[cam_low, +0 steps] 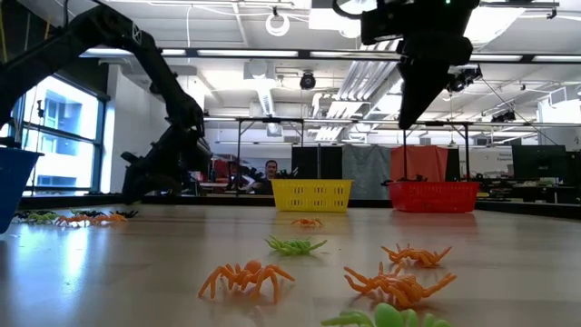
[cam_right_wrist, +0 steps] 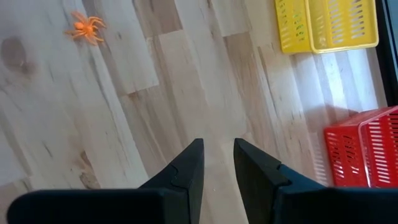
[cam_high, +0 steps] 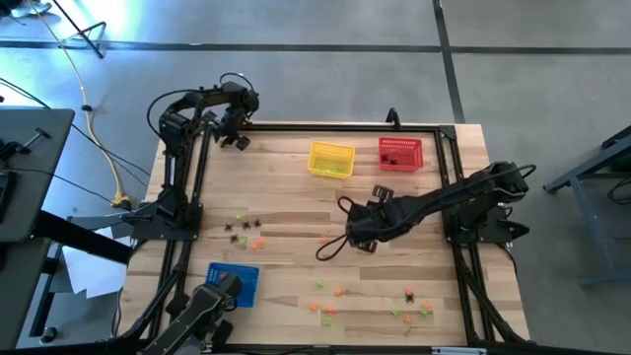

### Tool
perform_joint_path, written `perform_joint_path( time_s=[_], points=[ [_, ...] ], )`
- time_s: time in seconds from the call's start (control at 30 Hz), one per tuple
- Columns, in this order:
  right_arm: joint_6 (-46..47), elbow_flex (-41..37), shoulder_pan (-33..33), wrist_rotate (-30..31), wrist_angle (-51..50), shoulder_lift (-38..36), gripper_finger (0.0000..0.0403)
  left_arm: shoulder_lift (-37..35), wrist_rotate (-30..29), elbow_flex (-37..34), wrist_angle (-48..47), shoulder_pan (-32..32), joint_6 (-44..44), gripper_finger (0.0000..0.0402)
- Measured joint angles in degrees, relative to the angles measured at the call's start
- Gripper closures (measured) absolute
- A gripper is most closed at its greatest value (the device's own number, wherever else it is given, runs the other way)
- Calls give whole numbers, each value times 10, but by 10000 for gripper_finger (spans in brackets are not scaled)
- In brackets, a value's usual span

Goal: Sort Halloween decoration
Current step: Put the green spider toy into the yellow bin

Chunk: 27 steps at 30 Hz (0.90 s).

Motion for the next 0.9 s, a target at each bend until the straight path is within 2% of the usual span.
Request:
perform_joint_path(
  time_s=[0.27, 0.57, 0.67, 0.8, 0.9],
  points=[
    [-1, 0, -5, 0, 0, 0, 320, -21, 64, 4, 57, -1, 1, 314],
    [-1, 0, -5, -1, 0, 0, 320, -22, 71, 4, 67, -1, 2, 317],
    [-1, 0, -5, -1, 0, 0, 320, -22, 74, 4, 67, -2, 5, 338],
    [-1, 0, -5, -1, 0, 0, 320, -22, 79, 4, 68, -2, 0, 391],
    [-1, 0, -5, -1, 0, 0, 320, -21, 78, 4, 67, -2, -4, 394]
  ],
)
